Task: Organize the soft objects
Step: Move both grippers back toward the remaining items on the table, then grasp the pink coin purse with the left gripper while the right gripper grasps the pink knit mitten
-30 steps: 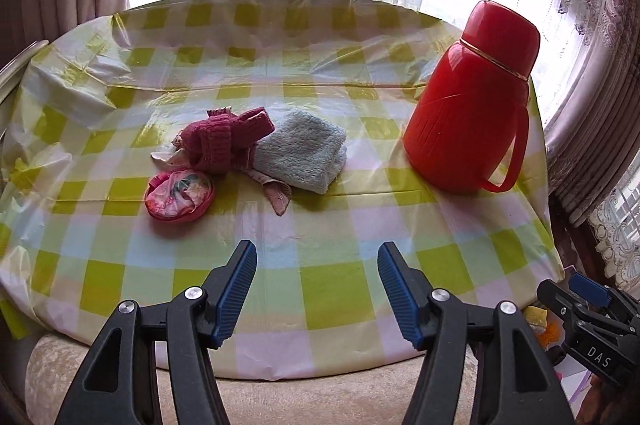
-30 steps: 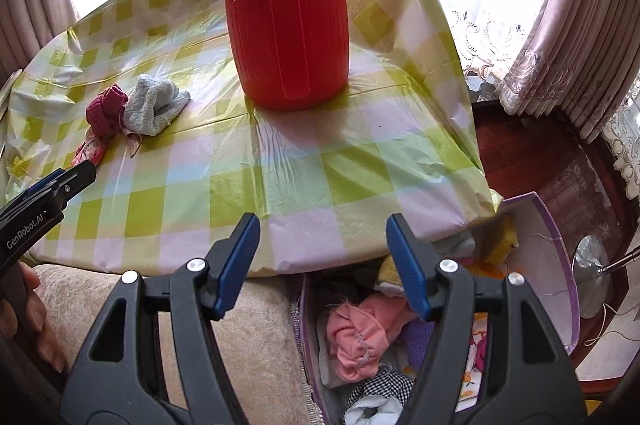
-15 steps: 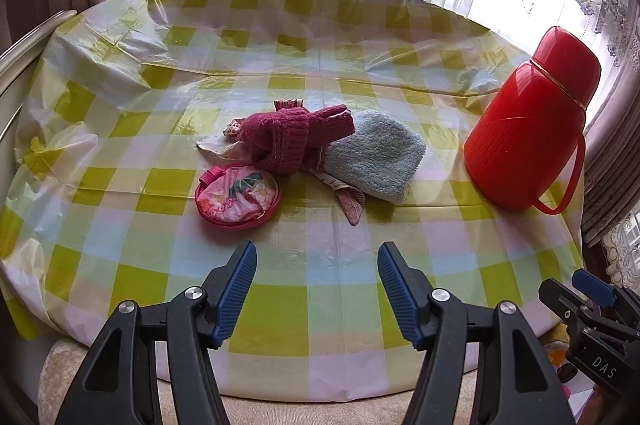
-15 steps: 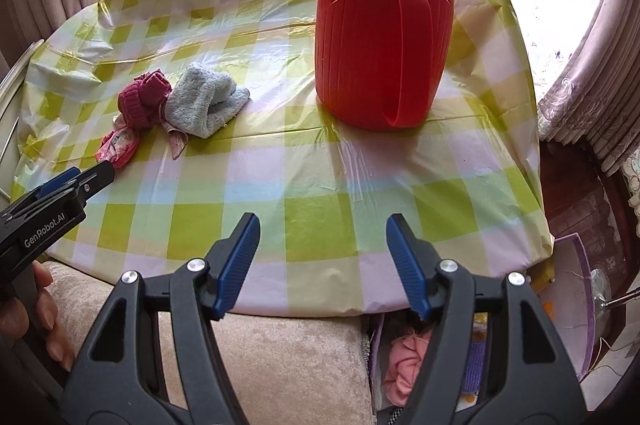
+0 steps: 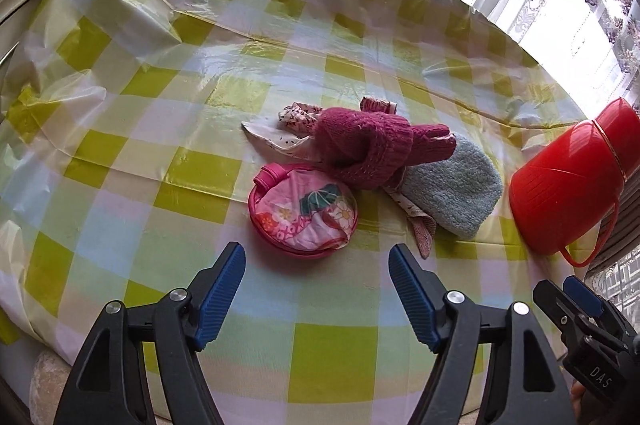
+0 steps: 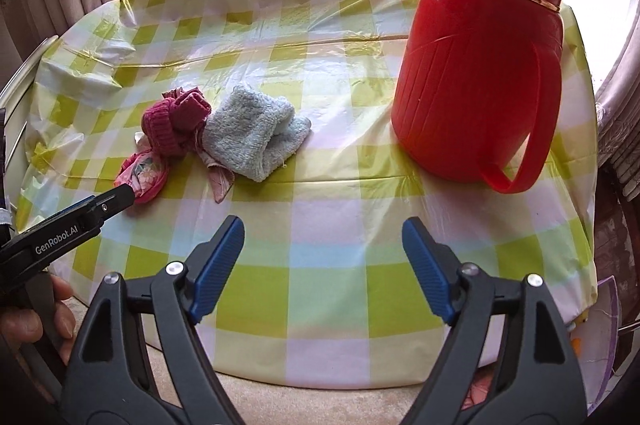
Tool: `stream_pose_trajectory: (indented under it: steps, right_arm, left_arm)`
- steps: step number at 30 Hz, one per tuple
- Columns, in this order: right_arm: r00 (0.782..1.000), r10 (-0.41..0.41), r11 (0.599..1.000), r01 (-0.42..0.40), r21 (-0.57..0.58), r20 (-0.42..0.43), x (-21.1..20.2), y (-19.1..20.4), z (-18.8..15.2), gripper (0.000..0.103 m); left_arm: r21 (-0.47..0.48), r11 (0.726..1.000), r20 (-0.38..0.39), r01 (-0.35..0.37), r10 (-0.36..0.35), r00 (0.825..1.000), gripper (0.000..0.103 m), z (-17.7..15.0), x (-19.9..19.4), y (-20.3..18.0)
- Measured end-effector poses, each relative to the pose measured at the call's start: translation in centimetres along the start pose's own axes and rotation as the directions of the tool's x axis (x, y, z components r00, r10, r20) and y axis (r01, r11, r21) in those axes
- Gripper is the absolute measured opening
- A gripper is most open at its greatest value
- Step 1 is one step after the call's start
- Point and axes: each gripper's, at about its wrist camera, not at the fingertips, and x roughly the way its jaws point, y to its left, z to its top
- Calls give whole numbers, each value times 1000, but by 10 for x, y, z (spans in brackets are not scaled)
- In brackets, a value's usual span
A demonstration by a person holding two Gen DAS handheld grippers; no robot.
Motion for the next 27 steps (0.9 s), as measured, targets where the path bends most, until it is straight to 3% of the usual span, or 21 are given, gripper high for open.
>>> stream_pose_trajectory:
  steps: [5,12,16,20,27]
  right_arm:
    - [999,26,998,-24,-61,25,14,23,21,85]
    - [996,72,977,-59,-205,58,25,59,48,90]
    - [994,90,959,-69,-273,62,34,79,61,91]
    - [993,109,936,-87,-342,48,47,102,67,91]
    - [989,143,885,-107,-453,45,63,138,69,91]
  left_arm:
    - [-18,1000,-10,9,-9,1000,80,11,13,12]
    - [72,996,-88,48,-42,995,84,18,39,1]
    - [106,994,-81,30,-21,996,84,24,47,-1]
    - [150,989,-66,11,-1,998,71,27,49,0]
    - [110,994,-53,10,-4,999,69,25,42,13]
